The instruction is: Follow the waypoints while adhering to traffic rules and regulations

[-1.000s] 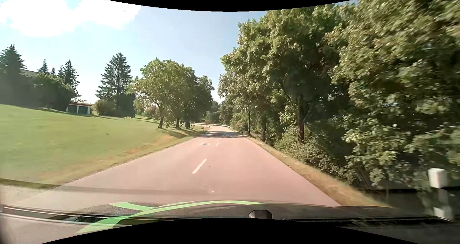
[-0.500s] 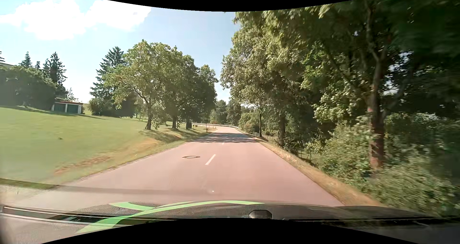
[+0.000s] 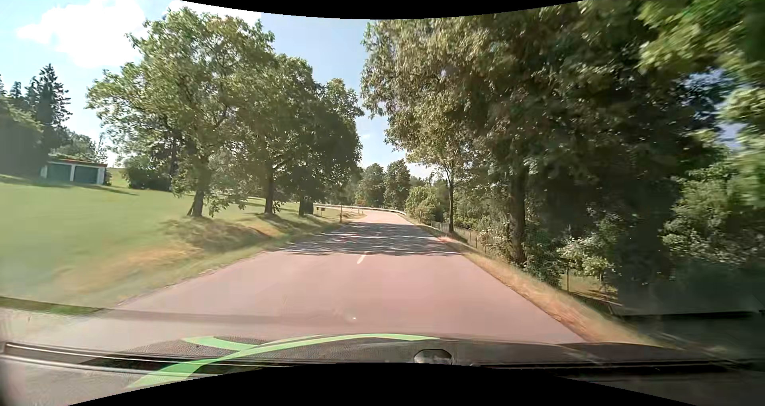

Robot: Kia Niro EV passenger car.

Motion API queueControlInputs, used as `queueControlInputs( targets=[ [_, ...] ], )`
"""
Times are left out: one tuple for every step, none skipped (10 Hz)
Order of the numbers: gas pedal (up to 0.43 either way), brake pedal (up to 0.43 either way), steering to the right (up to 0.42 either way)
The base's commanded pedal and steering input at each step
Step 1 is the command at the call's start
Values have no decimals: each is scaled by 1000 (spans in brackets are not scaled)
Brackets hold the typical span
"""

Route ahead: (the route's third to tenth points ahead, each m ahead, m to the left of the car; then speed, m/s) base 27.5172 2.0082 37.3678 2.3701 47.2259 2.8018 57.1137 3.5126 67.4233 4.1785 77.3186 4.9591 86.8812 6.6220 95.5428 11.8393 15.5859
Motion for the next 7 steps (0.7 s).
queueControlInputs(
  targets=[
    [268,0,-6],
    [268,0,-6],
    [268,0,-7],
    [268,0,-6],
    [268,0,-6],
    [268,0,-5],
    [268,0,-4]
  ],
)
